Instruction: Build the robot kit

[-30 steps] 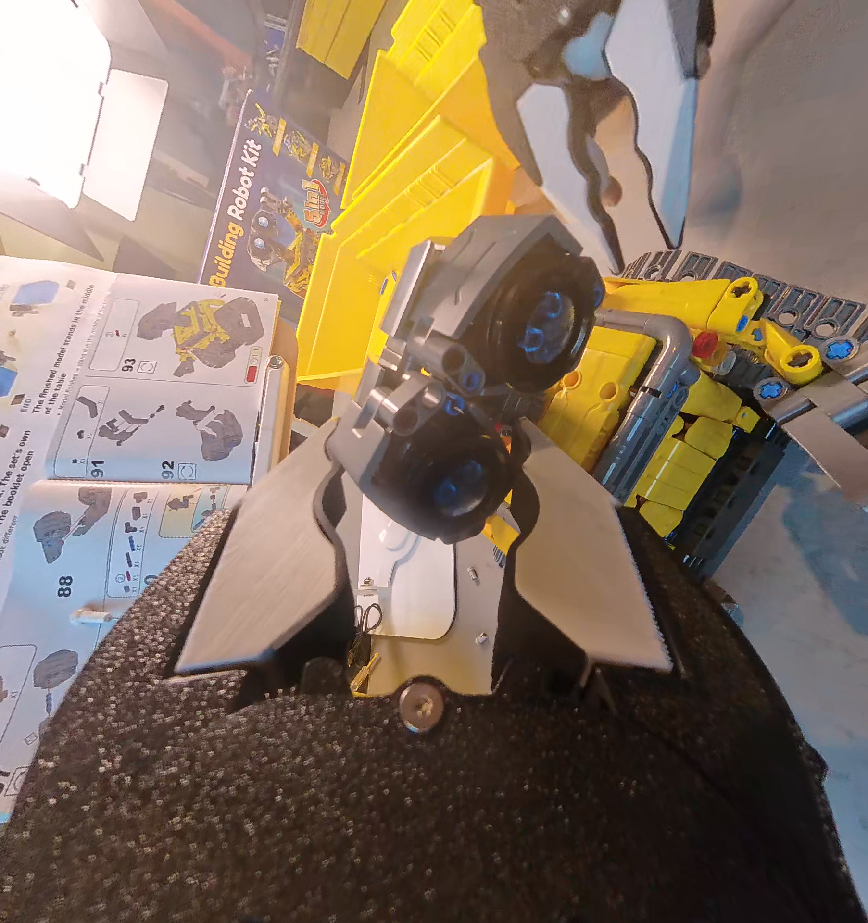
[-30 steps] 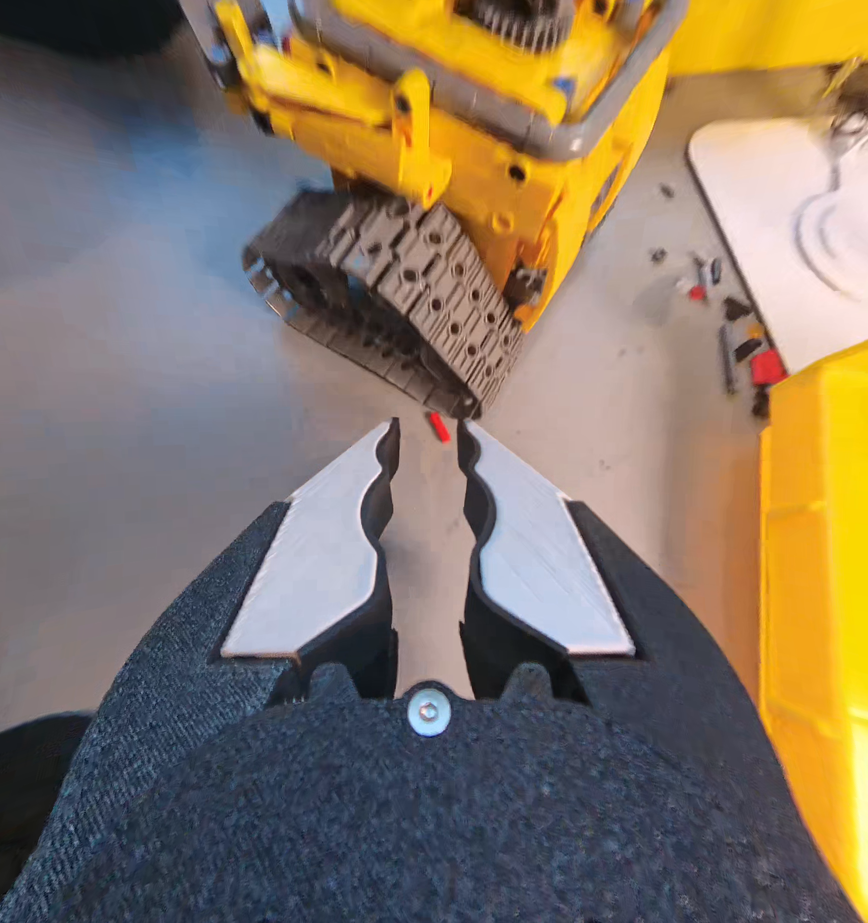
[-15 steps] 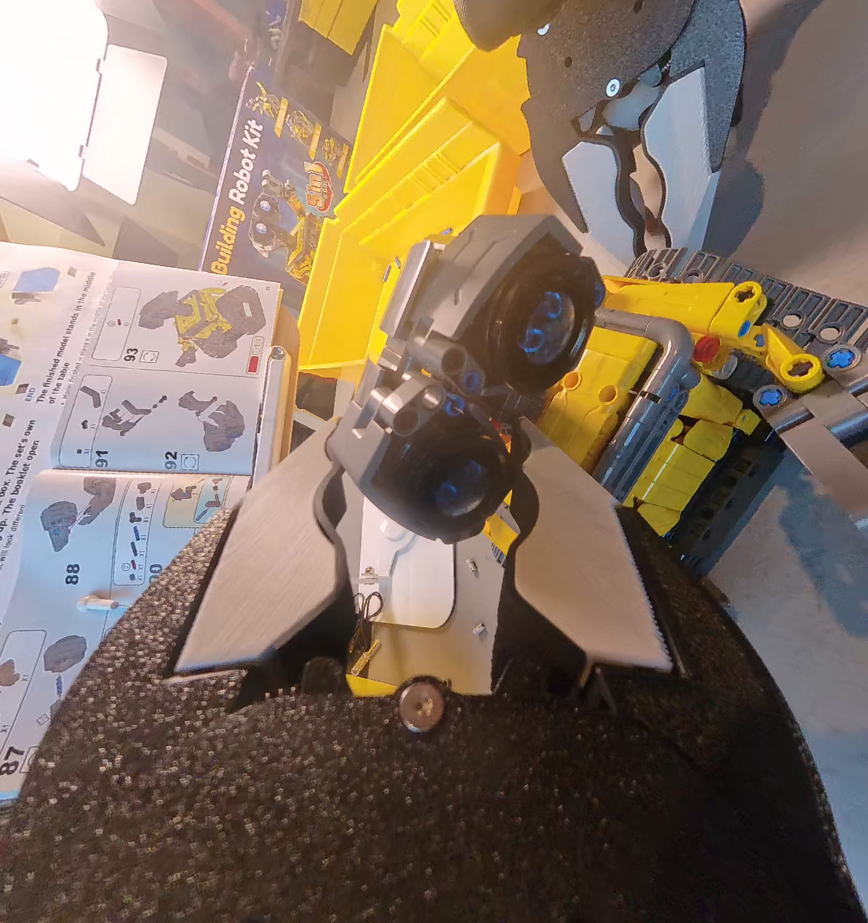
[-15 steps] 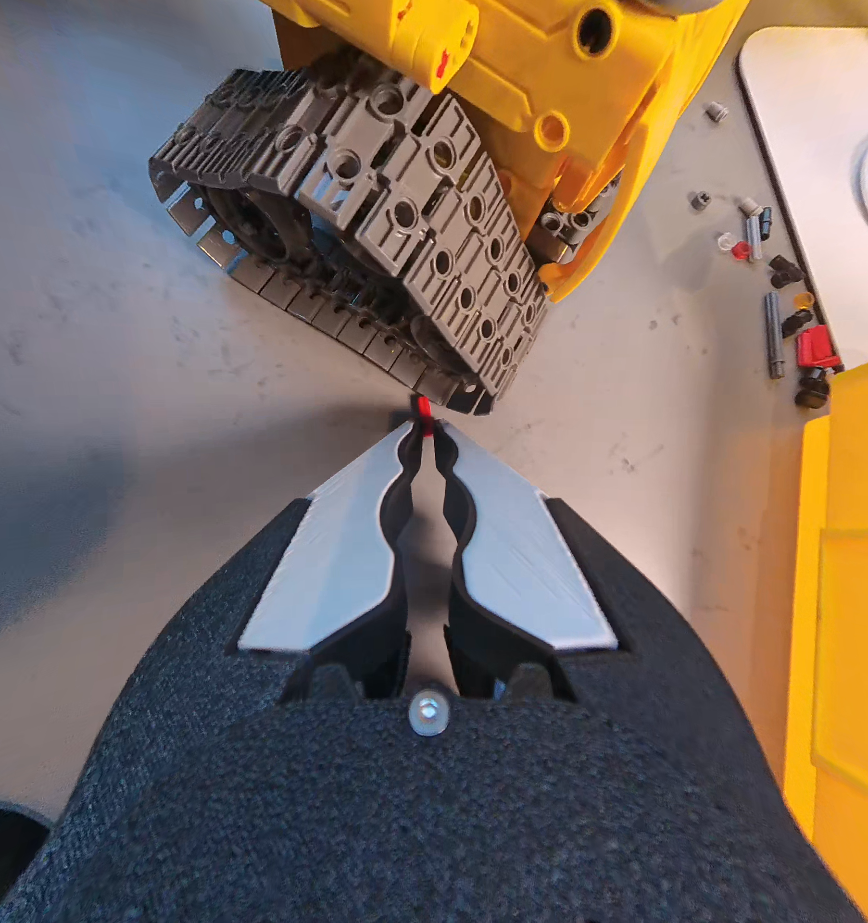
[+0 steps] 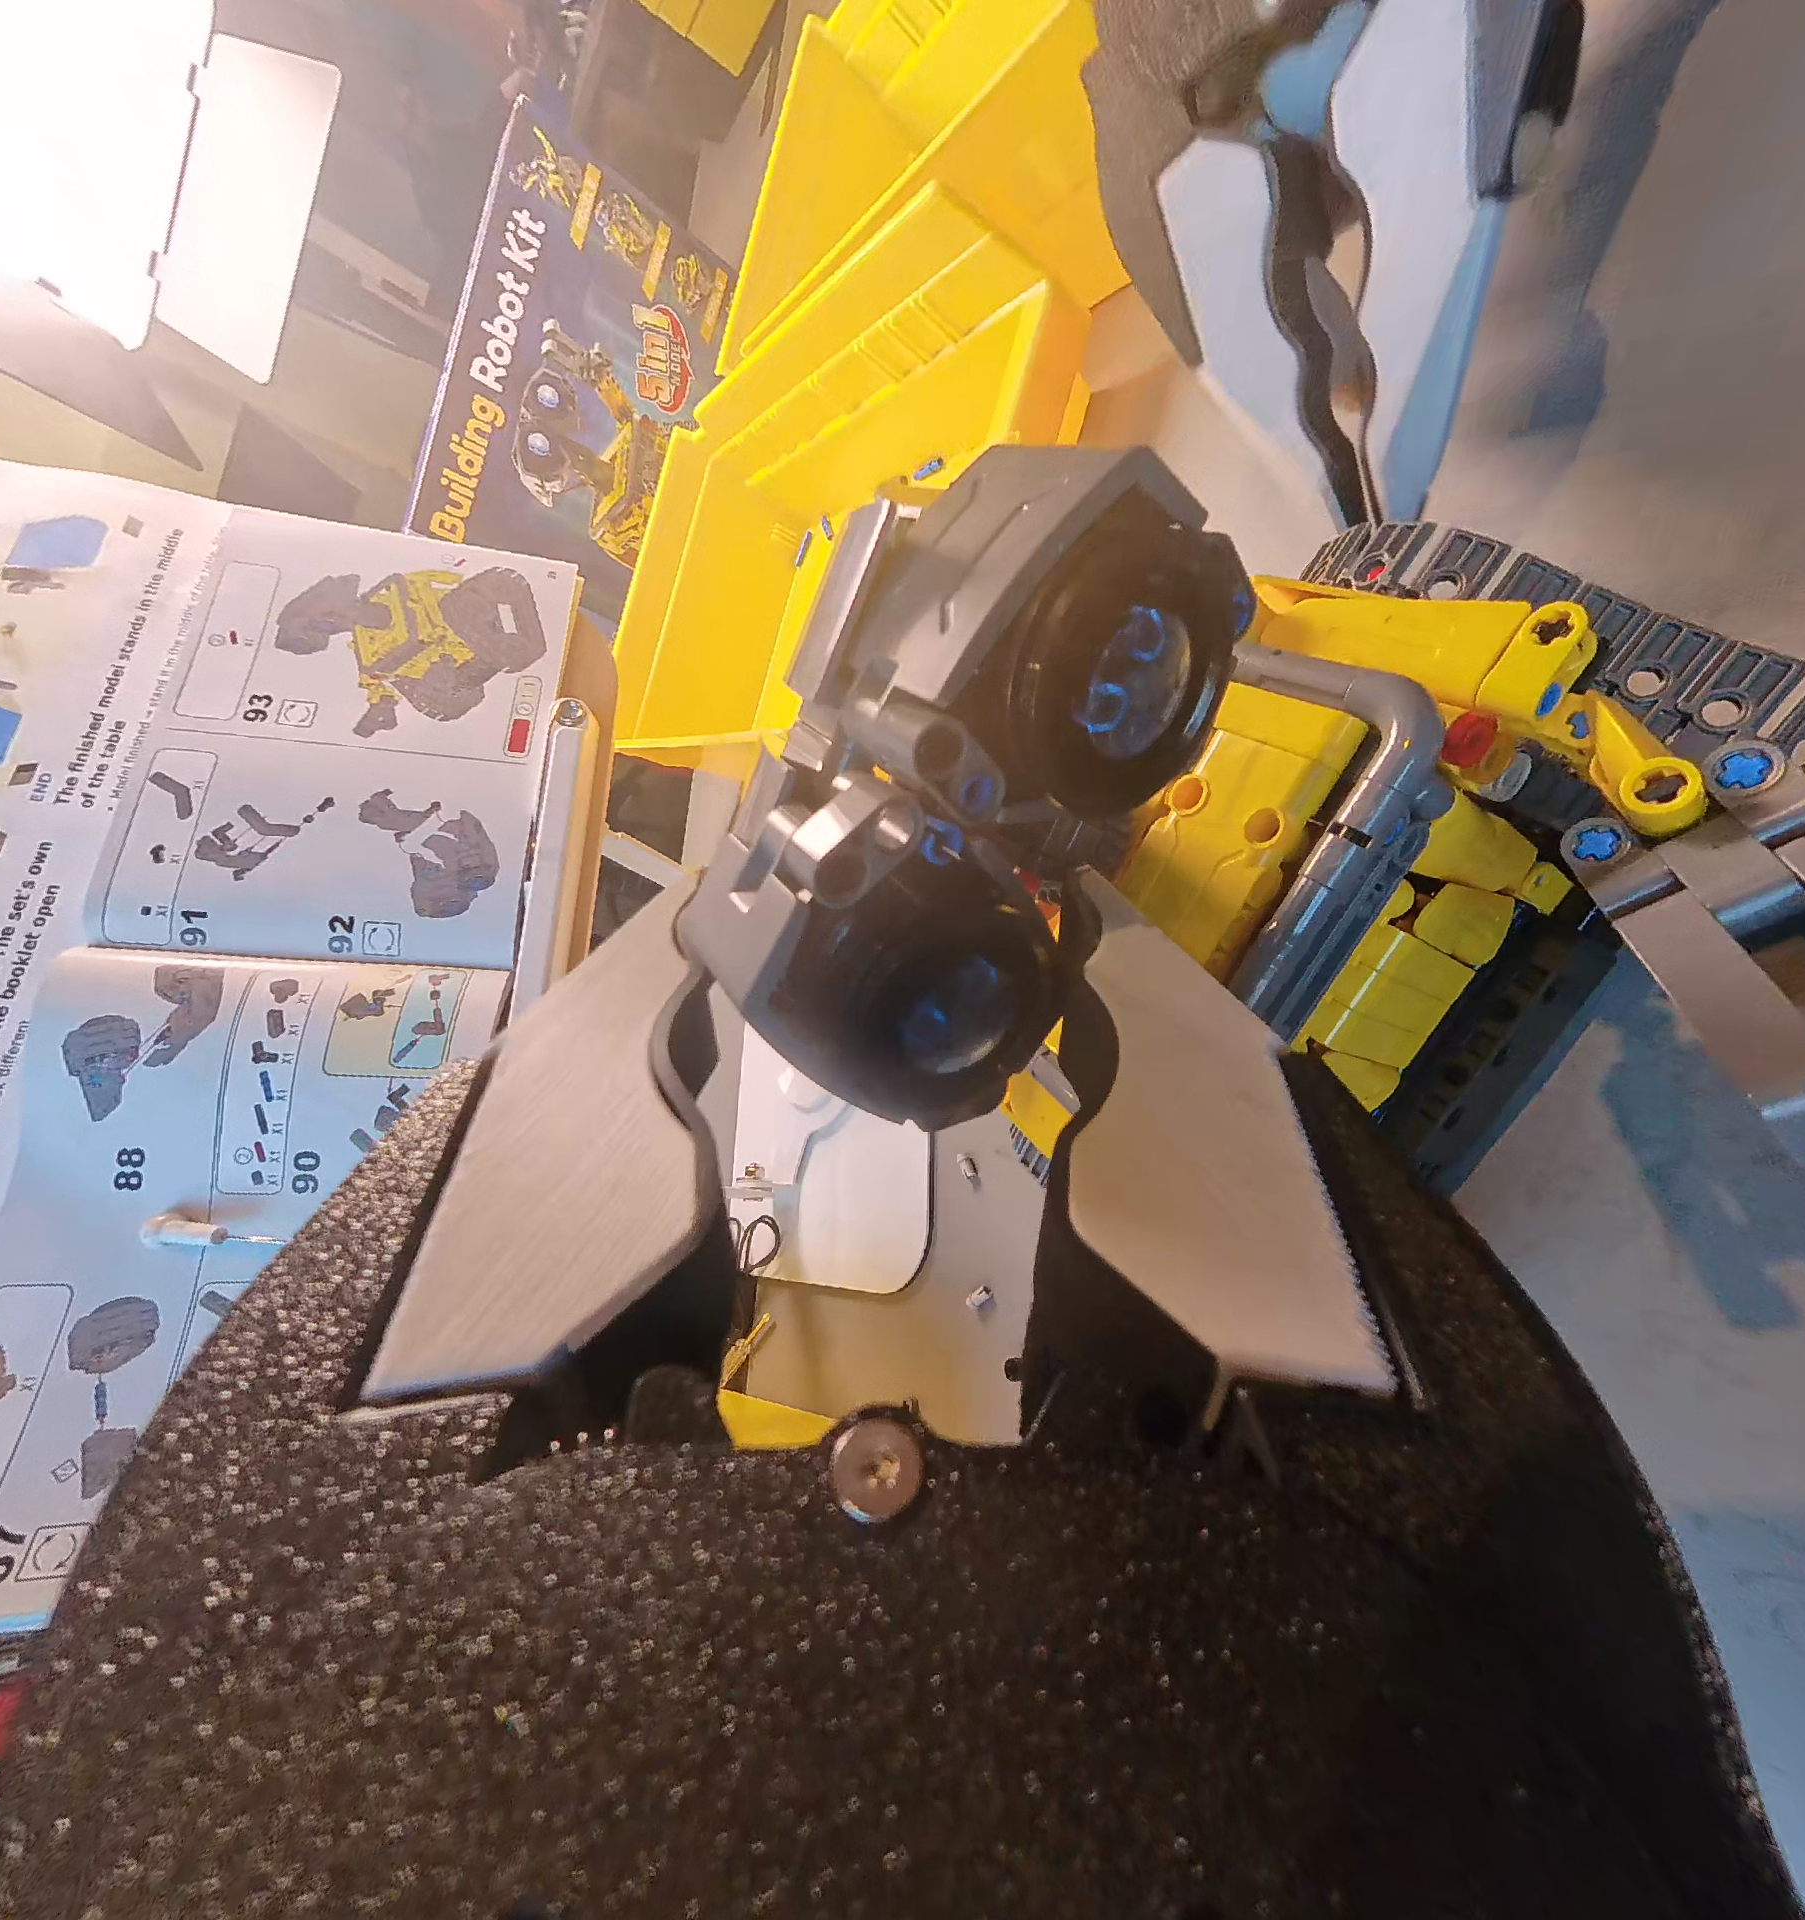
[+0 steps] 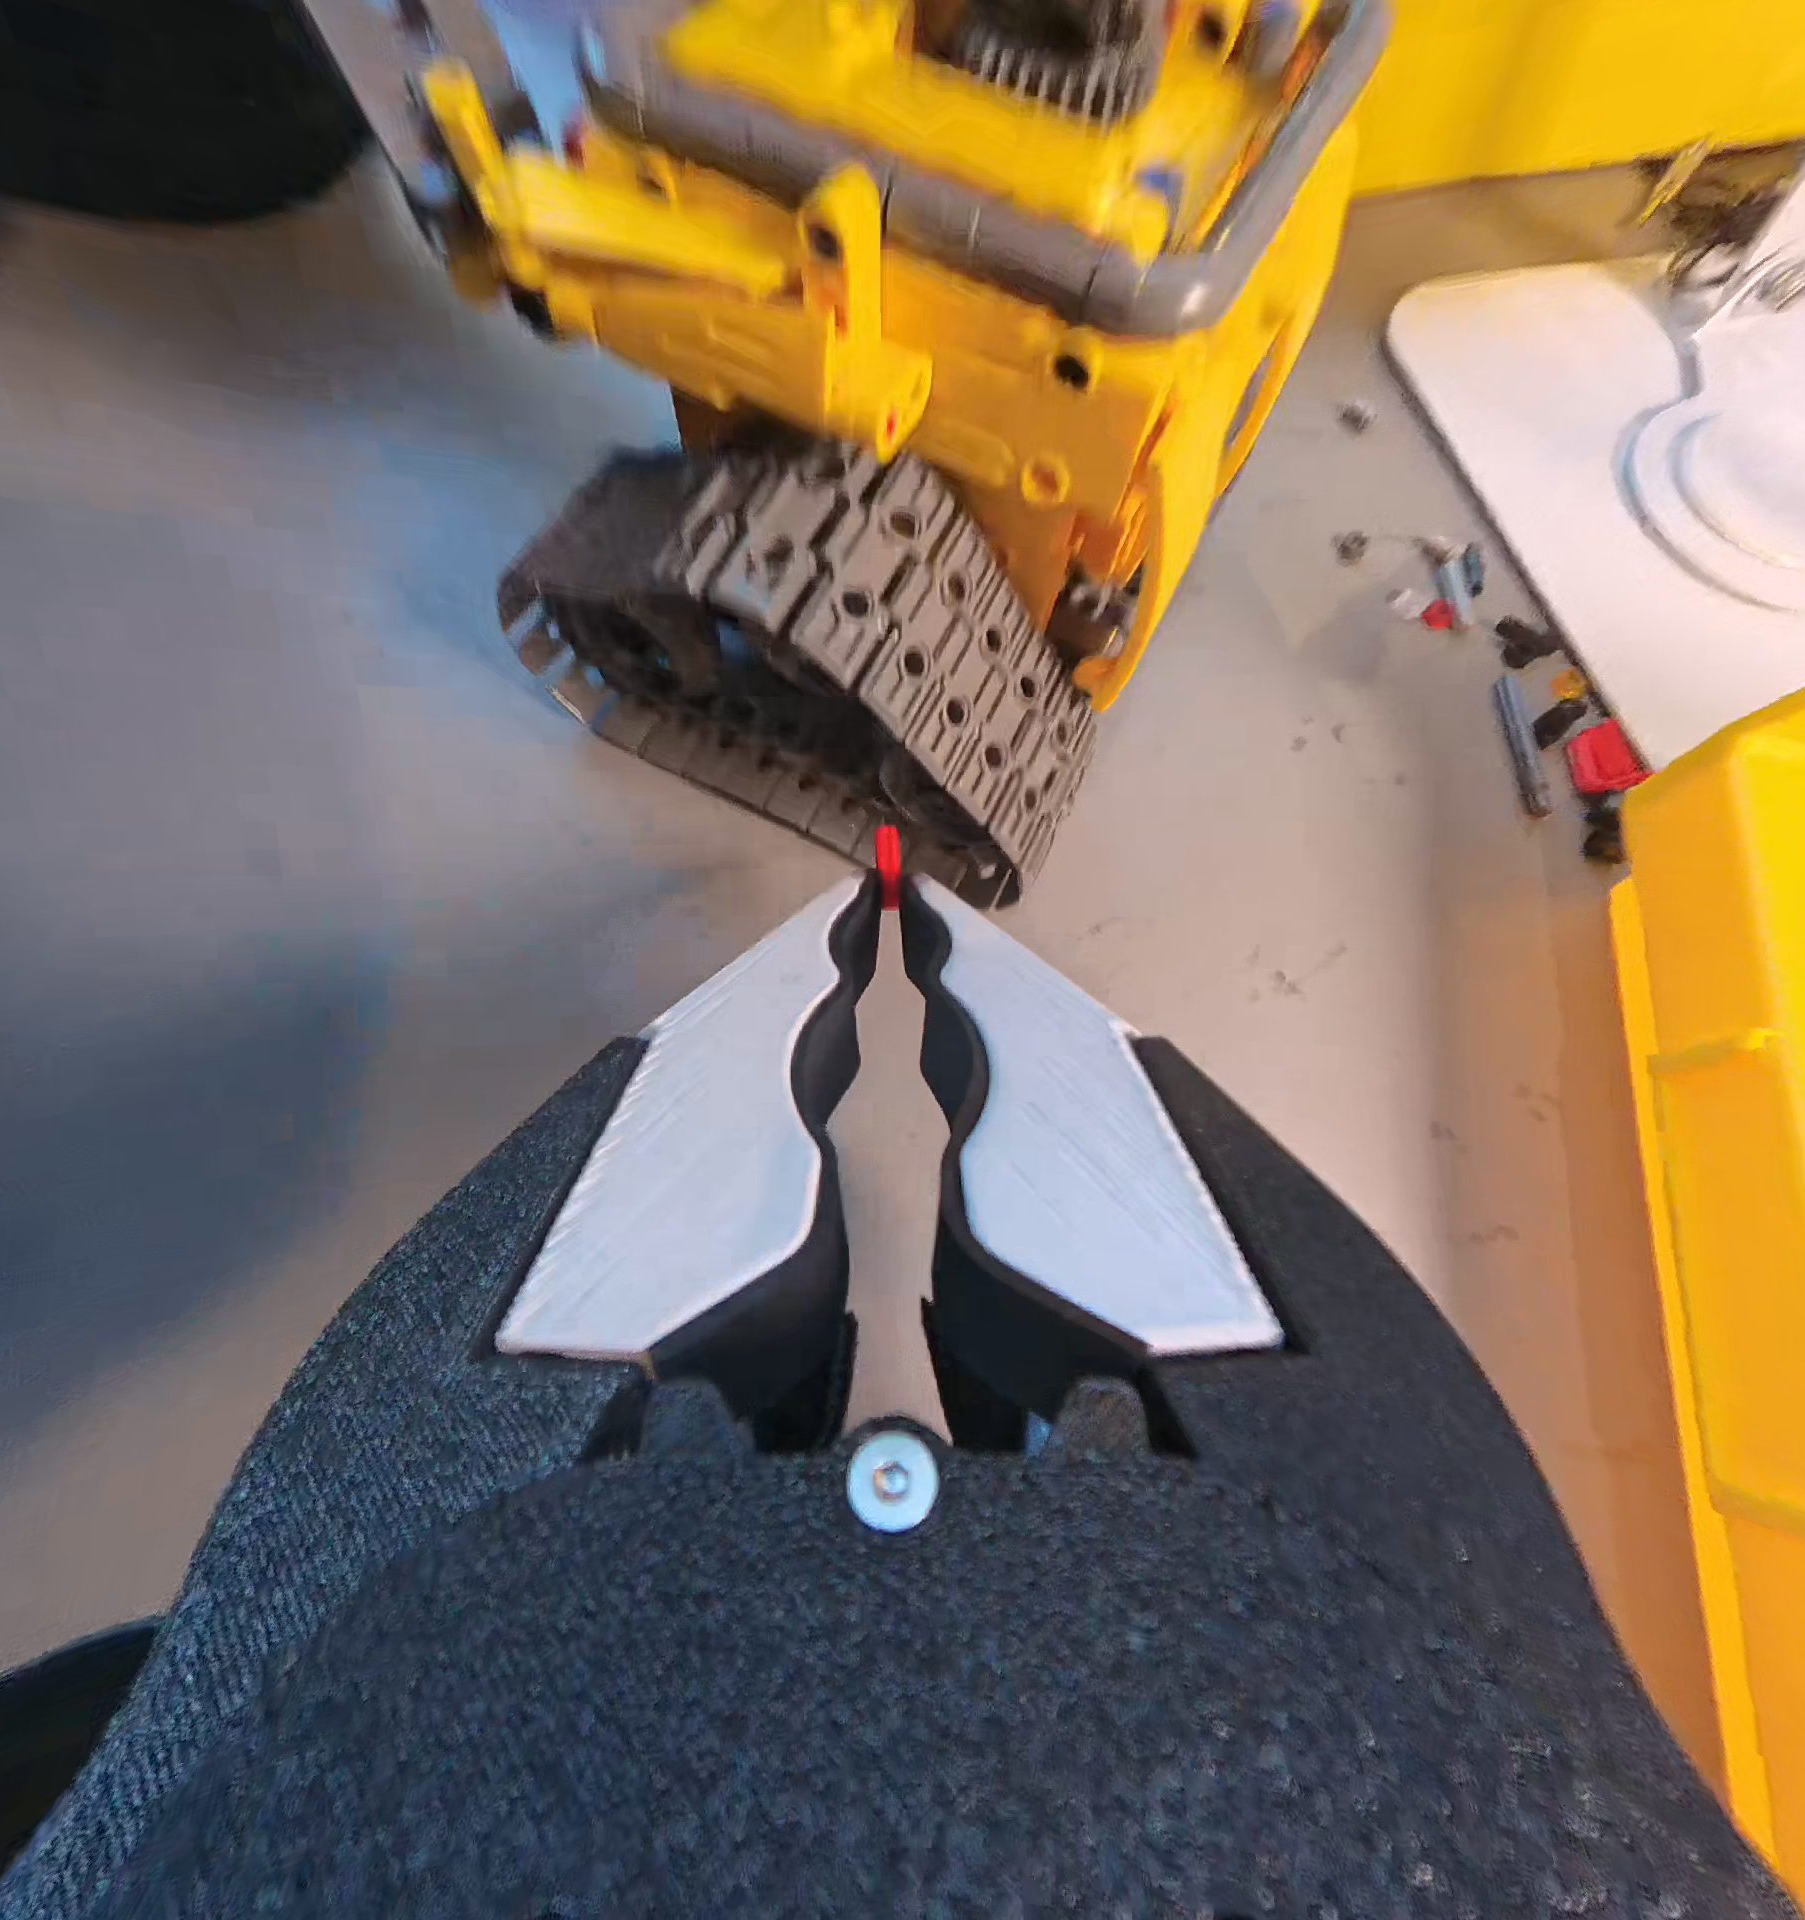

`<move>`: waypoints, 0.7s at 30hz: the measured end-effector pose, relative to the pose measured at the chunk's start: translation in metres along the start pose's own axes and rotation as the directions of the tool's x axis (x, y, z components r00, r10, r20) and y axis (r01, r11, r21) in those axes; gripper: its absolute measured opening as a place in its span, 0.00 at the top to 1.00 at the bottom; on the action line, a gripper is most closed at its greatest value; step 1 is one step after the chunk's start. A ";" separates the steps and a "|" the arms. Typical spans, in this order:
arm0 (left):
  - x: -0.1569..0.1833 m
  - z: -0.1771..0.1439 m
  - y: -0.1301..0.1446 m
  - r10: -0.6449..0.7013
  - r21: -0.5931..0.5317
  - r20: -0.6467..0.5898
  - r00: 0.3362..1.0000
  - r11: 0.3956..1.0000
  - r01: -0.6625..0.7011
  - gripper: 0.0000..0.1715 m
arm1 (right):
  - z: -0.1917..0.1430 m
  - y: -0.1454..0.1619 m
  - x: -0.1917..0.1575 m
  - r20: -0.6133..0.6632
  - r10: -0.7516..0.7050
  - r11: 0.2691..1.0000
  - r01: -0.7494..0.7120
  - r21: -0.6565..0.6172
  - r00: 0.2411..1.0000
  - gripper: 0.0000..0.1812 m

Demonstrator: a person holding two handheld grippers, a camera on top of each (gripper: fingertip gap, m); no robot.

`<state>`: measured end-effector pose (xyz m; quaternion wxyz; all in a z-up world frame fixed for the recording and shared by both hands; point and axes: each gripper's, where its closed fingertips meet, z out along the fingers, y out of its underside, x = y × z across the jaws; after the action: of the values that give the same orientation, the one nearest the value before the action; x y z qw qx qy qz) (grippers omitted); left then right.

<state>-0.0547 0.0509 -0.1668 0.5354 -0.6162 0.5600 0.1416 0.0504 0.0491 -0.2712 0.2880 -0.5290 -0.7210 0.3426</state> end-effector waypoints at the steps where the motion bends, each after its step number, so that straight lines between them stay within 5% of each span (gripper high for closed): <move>1: 0.000 0.000 0.000 -0.002 -0.002 -0.001 1.000 1.000 0.002 0.62 | -0.009 -0.014 0.000 -0.008 0.024 0.998 -0.024 0.054 1.000 0.98; 4: 0.000 0.000 0.000 -0.009 -0.007 -0.001 1.000 1.000 0.009 0.62 | -0.031 -0.066 0.003 -0.051 0.138 0.967 -0.123 0.222 0.989 0.98; 7: 0.000 0.000 0.001 -0.015 -0.017 0.003 1.000 1.000 0.016 0.62 | -0.027 -0.094 0.003 -0.076 0.231 0.952 -0.209 0.225 0.970 0.98; 13: 0.001 -0.001 0.001 -0.028 -0.024 0.003 1.000 0.999 0.028 0.63 | 0.008 -0.106 0.008 -0.113 0.277 0.955 -0.261 0.141 0.954 0.98; 21: 0.001 0.000 0.002 -0.046 -0.016 -0.012 0.999 0.999 0.046 0.63 | 0.014 -0.110 0.013 -0.130 0.307 0.950 -0.294 0.107 0.943 0.98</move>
<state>-0.0562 0.0506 -0.1682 0.5300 -0.6341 0.5478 0.1299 -0.0267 0.0363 -0.1910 0.3068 -0.6435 -0.5933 0.3738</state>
